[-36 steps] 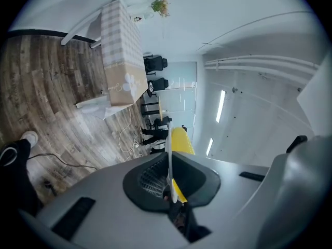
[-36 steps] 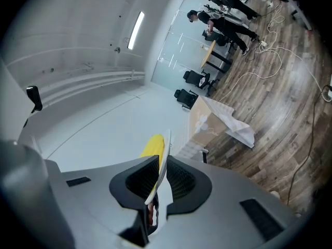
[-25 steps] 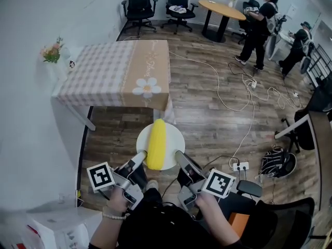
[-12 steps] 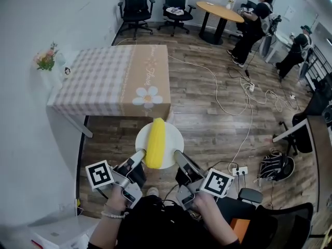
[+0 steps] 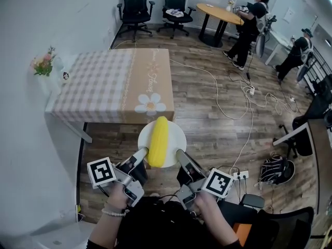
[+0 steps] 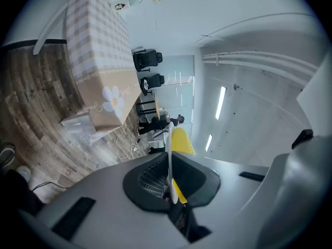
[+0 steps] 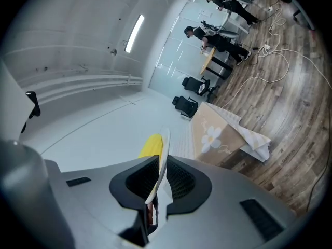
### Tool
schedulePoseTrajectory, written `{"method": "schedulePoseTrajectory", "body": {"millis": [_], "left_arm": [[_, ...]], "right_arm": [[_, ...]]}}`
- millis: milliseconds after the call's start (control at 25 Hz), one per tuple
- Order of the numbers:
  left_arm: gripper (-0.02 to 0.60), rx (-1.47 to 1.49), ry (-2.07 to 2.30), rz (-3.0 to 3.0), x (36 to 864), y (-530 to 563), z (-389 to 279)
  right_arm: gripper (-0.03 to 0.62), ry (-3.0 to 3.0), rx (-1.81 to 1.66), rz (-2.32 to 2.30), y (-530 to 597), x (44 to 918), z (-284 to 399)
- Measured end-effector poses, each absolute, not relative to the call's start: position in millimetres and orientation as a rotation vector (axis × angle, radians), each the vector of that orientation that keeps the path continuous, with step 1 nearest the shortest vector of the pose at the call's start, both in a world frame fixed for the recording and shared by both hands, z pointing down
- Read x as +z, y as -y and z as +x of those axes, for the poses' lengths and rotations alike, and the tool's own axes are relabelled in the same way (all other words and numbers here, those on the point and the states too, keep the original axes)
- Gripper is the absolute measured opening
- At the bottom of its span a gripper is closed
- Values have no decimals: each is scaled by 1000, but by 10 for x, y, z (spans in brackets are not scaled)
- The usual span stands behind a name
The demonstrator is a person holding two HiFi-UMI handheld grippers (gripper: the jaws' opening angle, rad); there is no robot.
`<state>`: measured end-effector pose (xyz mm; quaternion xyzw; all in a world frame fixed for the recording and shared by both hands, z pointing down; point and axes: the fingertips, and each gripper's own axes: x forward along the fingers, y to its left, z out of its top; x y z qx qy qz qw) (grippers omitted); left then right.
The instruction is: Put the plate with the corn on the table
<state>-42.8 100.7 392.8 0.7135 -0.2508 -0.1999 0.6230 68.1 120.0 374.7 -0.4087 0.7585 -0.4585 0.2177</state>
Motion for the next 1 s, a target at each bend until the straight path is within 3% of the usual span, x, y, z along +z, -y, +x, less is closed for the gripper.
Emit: {"method": "schedulePoseTrajectory", "body": {"millis": [1000], "left_arm": [[25, -454, 581, 1600, 3993, -686, -460]], "right_arm": [[72, -2079, -1335, -1153, -872, 3824, 659]]}}
